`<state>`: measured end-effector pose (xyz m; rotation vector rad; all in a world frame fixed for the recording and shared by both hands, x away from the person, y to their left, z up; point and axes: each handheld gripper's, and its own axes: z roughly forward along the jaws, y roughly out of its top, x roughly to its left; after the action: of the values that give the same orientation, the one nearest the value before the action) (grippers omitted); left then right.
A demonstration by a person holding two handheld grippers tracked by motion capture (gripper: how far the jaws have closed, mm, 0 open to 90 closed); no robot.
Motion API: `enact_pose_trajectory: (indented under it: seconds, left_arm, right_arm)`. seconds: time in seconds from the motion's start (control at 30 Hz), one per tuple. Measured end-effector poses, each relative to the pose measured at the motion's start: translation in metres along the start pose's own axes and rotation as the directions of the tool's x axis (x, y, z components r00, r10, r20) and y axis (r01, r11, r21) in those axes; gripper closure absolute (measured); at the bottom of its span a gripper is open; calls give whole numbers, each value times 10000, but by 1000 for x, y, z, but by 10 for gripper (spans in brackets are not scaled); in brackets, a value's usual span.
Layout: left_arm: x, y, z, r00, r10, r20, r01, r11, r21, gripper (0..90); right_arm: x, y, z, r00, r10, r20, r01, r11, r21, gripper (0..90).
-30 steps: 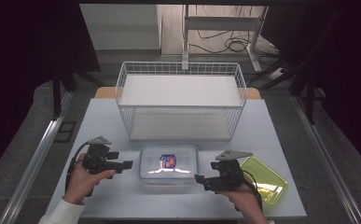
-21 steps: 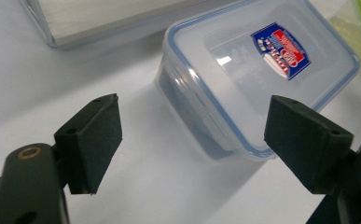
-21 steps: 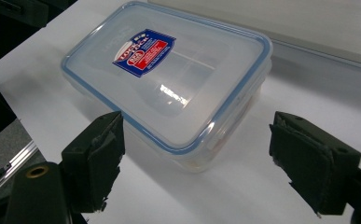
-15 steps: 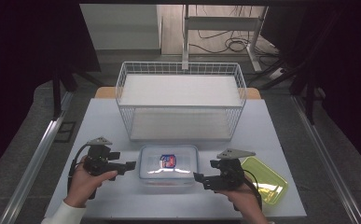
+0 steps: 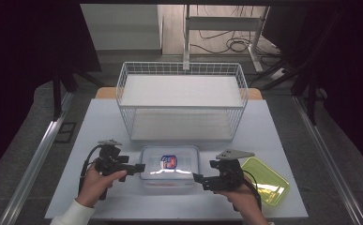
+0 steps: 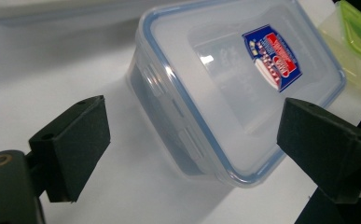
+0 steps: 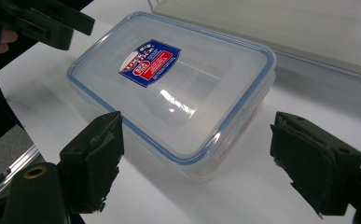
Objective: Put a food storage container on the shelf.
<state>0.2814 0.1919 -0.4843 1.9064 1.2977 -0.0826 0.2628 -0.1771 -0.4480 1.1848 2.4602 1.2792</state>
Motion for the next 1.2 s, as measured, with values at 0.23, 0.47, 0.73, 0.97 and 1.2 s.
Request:
enact_pose_trajectory:
  seconds: [0.23, 0.47, 0.73, 0.97, 1.2]
  left_arm:
    - [3, -1, 21, 9975, -327, 632, 294, 9982, 521, 94]
    - [7, 1, 33, 9921, -579, 1111, 484, 9951, 864, 91]
    - [8, 0, 37, 9855, -732, 1529, 600, 9942, 897, 119]
    - [9, 0, 34, 9855, -771, 1514, 662, 9949, 757, 164]
    - [8, 0, 33, 9877, -668, 1414, 578, 9961, 671, 166]
  right_arm:
    - [-3, -2, 1, 10000, 30, 36, -31, 10000, 74, 180]
    - [-4, -2, 1, 10000, 44, 44, -44, 10000, 59, 179]
    - [-4, -2, 2, 10000, 35, 80, -36, 10000, 88, 180]
    - [-7, 0, 5, 9992, 305, 272, -310, 9994, 175, 184]
    - [-13, 14, 25, 9958, 859, 333, -872, 9954, 399, 186]
